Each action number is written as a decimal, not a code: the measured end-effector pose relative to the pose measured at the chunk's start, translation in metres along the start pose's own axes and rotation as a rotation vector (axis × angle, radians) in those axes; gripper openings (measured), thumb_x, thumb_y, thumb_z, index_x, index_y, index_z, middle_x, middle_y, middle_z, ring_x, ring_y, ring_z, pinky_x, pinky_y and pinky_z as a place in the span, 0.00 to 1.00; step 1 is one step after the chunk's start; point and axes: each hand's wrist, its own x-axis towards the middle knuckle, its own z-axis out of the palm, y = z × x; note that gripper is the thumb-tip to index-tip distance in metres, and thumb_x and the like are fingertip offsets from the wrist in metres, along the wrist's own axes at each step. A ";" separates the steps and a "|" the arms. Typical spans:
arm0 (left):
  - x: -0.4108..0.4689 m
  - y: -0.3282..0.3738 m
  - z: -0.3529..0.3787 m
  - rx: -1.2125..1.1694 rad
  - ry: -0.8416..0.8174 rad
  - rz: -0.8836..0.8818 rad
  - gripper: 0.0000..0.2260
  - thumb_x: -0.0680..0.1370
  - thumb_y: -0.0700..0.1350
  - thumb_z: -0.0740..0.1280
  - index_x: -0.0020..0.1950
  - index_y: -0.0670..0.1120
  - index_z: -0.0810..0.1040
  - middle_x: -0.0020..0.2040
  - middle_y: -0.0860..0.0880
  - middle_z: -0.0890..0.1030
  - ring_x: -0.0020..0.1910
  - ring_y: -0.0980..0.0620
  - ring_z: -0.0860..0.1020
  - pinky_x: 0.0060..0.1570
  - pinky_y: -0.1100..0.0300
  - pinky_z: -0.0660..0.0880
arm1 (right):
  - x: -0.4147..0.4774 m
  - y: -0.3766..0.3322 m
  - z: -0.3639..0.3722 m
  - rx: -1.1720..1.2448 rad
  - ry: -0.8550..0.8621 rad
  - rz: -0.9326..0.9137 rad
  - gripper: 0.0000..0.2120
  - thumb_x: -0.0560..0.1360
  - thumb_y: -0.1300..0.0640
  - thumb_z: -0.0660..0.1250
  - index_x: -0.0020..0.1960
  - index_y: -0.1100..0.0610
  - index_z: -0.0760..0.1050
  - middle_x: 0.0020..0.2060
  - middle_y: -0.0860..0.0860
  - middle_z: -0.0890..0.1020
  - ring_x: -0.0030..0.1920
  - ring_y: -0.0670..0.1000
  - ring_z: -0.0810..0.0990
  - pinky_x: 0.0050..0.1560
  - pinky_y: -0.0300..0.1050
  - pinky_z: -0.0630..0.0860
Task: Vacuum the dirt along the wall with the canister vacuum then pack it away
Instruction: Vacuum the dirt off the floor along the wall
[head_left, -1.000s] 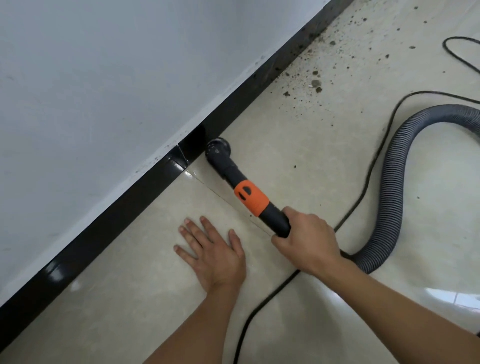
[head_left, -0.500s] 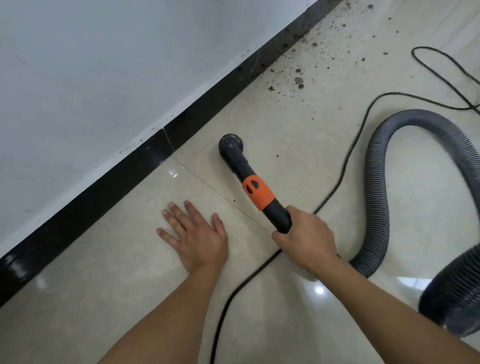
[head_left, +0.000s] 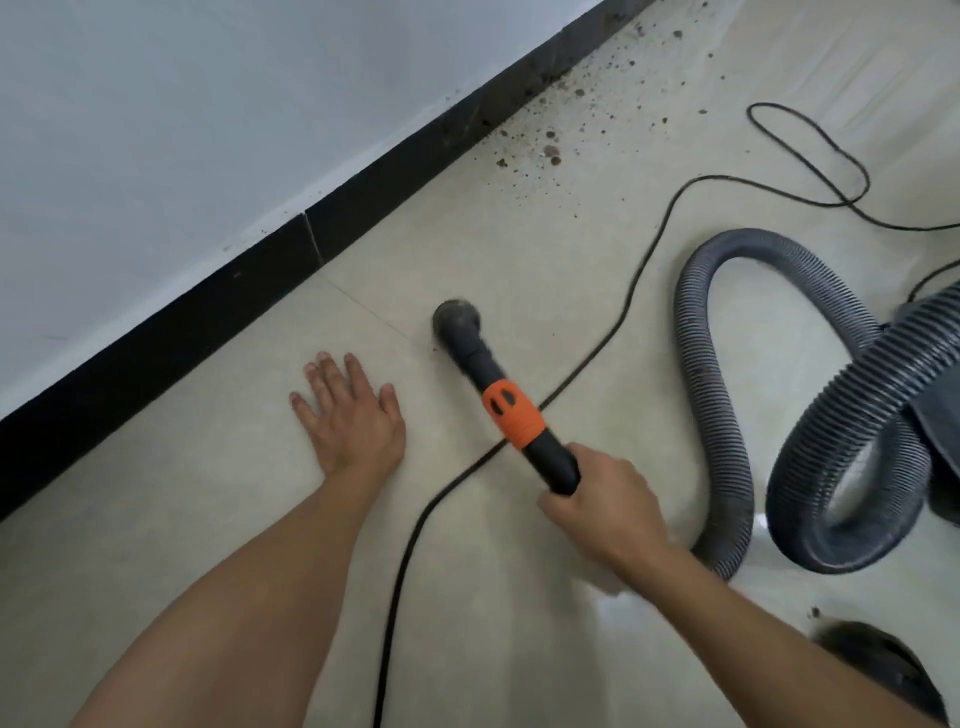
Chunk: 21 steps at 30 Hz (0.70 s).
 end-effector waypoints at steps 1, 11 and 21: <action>-0.003 -0.014 -0.003 -0.002 0.009 0.070 0.27 0.83 0.55 0.45 0.79 0.44 0.48 0.80 0.42 0.47 0.78 0.45 0.44 0.75 0.45 0.41 | -0.017 -0.004 0.008 -0.024 -0.038 -0.044 0.09 0.70 0.47 0.67 0.46 0.49 0.71 0.36 0.47 0.77 0.40 0.54 0.78 0.36 0.45 0.69; -0.062 -0.102 -0.006 0.076 0.033 0.122 0.27 0.82 0.55 0.41 0.79 0.45 0.50 0.80 0.44 0.49 0.79 0.47 0.46 0.76 0.48 0.42 | -0.082 -0.001 0.029 -0.065 -0.088 -0.077 0.08 0.72 0.46 0.63 0.46 0.48 0.68 0.33 0.48 0.74 0.35 0.52 0.71 0.30 0.43 0.62; -0.032 -0.033 -0.019 0.094 -0.038 0.225 0.27 0.83 0.55 0.48 0.79 0.45 0.52 0.79 0.39 0.49 0.78 0.41 0.45 0.75 0.43 0.43 | -0.050 0.048 -0.008 0.158 0.119 0.287 0.08 0.69 0.51 0.69 0.41 0.50 0.71 0.32 0.48 0.78 0.33 0.50 0.77 0.31 0.43 0.69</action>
